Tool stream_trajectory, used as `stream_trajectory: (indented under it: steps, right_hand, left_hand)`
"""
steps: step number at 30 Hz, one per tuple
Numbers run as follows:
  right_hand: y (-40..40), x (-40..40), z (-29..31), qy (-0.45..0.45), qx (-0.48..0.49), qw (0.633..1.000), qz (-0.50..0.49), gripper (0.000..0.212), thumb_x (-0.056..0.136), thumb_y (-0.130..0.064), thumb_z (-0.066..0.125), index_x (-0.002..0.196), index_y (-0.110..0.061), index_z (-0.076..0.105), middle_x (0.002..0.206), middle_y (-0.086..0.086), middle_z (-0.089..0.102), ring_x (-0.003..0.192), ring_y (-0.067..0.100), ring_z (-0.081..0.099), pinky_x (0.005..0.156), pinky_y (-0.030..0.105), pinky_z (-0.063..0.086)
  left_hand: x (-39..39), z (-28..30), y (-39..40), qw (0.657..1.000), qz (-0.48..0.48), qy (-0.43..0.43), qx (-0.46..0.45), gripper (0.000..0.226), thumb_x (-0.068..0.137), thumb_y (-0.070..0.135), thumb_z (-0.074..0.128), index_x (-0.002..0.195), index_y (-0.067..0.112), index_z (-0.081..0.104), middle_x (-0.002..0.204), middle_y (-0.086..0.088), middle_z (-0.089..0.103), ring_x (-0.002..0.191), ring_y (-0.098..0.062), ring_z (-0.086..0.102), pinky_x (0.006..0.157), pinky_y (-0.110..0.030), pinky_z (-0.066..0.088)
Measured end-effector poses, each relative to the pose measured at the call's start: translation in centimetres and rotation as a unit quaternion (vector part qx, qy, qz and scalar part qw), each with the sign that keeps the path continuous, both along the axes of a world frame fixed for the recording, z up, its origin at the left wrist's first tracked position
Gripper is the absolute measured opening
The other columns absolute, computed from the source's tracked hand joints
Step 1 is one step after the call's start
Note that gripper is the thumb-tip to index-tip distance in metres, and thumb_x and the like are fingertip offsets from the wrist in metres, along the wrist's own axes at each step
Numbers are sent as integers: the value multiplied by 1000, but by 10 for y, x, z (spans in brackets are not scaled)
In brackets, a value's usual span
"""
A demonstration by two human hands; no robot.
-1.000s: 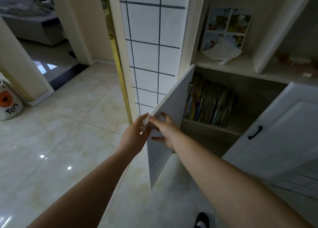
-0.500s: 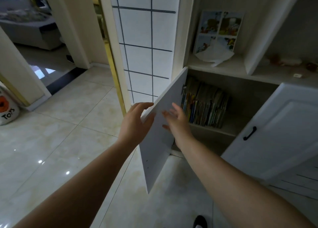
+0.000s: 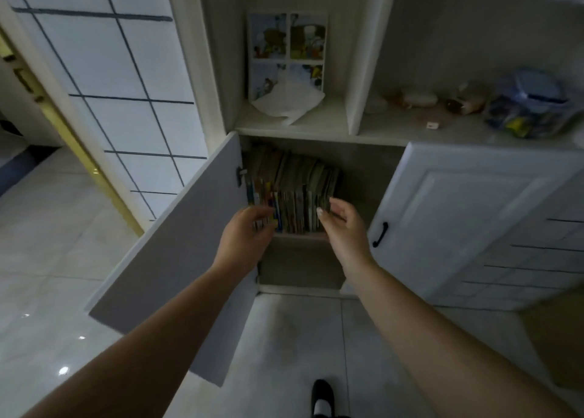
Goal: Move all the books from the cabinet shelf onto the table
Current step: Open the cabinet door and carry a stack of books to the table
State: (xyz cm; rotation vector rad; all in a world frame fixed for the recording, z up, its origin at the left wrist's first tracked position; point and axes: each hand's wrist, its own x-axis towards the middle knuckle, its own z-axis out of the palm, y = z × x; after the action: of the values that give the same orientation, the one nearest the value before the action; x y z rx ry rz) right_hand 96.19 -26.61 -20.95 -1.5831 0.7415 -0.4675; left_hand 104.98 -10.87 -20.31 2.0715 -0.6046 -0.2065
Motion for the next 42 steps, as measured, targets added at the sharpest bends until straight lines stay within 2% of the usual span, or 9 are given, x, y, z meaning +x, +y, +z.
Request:
stream_trajectory:
  steps: [4,11,14,21,28,33,36,40,42]
  right_hand:
    - [-65,10,-24,33,-9,999,3,45,90,-28,60,132,-21,46,136,-1,50,114,7,50,78,17,43]
    - [-157,50,-78,115,-19,993,24,47,88,-32,62,132,-23,47,136,-1,51,120,12,51,95,32,48]
    - [-179,68,-101,140,-27,989,50,49,89,-30,62,134,-21,45,135,2,52,121,14,51,90,27,45]
    - [-216,108,-169,183,-60,980,57,67,84,-37,66,142,-25,34,140,4,46,124,18,49,96,29,42]
    - [-240,140,-227,195,-50,976,84,78,83,-36,66,147,-27,23,150,3,34,136,20,38,110,43,36]
    - [-241,152,-243,155,-19,983,101,91,64,-51,68,143,-40,22,147,-2,39,135,15,39,110,46,38]
    - [-243,157,-254,150,-10,983,109,91,64,-51,69,143,-38,25,148,-2,39,135,15,39,107,47,41]
    - [-242,162,-255,142,-7,984,107,93,59,-58,67,142,-39,27,145,-2,43,131,17,44,104,48,43]
    - [-244,162,-254,138,0,985,104,88,63,-53,70,141,-39,30,143,-2,45,129,16,47,103,48,45]
  left_hand:
    - [20,-24,-62,997,8,74,-3,26,91,24,58,117,21,61,113,3,59,108,-17,58,93,-34,48]
    - [55,-75,-153,992,24,126,16,32,92,25,58,122,17,58,109,5,58,100,-9,53,83,-24,40]
    - [65,-98,-180,987,36,155,-1,32,90,19,59,122,13,59,106,3,59,102,-14,55,83,-25,41]
    - [79,-175,-238,970,37,233,-50,60,88,8,61,142,12,36,130,-6,52,116,-17,51,86,-22,40]
    - [94,-235,-264,988,-25,151,-24,85,83,14,69,148,20,15,152,-3,26,140,-20,30,111,-42,34]
    - [108,-250,-273,994,-31,95,-49,88,74,29,73,136,34,10,142,-8,33,133,-19,33,104,-25,29]
    - [111,-254,-275,996,-22,48,-77,81,71,33,68,132,39,15,127,14,35,125,-17,39,102,-25,32]
    - [113,-258,-277,998,-25,11,-60,77,74,15,75,137,17,31,125,2,46,116,-12,44,93,2,27]
    - [115,-264,-279,999,-19,1,-45,72,75,10,76,137,5,39,126,-9,52,114,-10,45,93,4,27]
